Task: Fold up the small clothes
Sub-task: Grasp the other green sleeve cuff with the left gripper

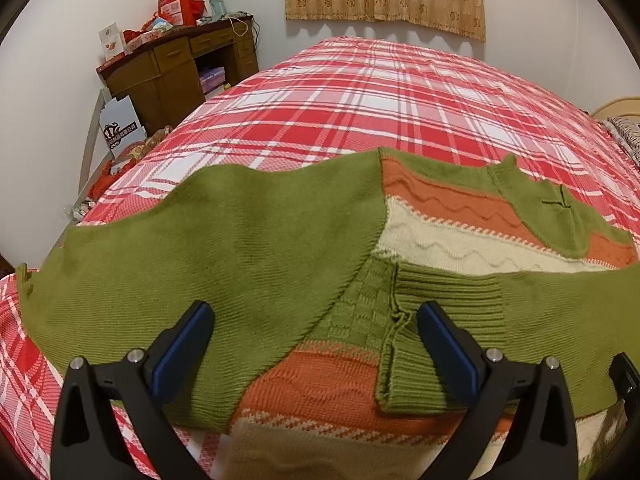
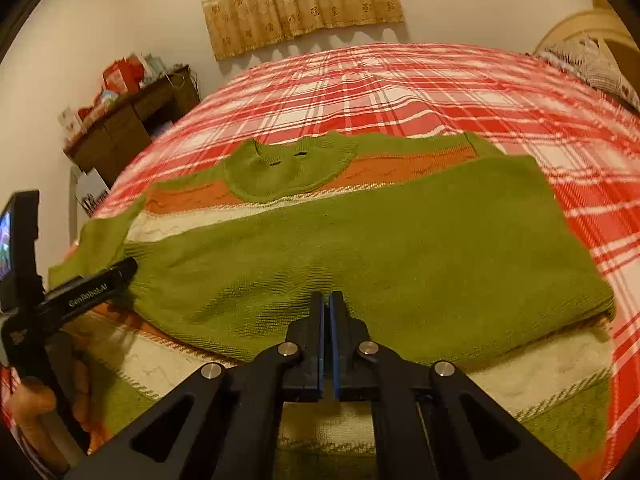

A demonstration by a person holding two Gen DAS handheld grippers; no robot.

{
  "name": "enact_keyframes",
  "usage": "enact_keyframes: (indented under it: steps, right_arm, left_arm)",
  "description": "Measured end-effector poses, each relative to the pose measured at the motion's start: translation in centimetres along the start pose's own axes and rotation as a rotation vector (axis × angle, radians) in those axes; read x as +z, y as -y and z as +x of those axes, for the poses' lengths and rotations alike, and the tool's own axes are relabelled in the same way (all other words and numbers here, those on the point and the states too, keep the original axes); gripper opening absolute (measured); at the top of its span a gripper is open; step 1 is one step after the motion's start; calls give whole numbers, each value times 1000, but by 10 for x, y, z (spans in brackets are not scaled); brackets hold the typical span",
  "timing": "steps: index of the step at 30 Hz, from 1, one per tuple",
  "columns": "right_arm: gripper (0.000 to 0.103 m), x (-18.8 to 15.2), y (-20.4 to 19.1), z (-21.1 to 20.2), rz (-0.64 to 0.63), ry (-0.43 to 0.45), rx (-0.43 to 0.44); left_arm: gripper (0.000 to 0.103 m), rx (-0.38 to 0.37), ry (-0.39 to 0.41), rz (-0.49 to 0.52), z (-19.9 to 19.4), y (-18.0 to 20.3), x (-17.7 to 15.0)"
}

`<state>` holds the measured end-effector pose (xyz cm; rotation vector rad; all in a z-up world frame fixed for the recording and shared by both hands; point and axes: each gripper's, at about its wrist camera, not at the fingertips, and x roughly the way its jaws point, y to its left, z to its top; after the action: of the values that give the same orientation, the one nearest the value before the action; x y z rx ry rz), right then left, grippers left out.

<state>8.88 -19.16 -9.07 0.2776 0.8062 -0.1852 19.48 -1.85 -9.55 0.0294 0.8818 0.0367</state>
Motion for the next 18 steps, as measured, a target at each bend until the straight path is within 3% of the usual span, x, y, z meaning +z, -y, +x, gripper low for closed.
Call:
enact_keyframes:
  steps: [7, 9, 12, 15, 18]
  right_arm:
    - [2, -1, -8, -1, -17, 6, -23]
    - [2, -2, -7, -2, -10, 8, -17]
    - [2, -4, -4, -3, 6, 12, -1]
    - [2, -4, -4, -3, 8, 14, 2]
    - [2, -4, -3, -3, 19, 16, 13]
  left_arm:
    - [103, -33, -16, 36, -7, -5, -1]
    - [100, 5, 4, 37, -19, -16, -4]
    - [99, 70, 77, -50, -45, -62, -11]
    - [99, 91, 74, -172, -52, -116, -10]
    - [99, 212, 126, -282, -59, -175, -1]
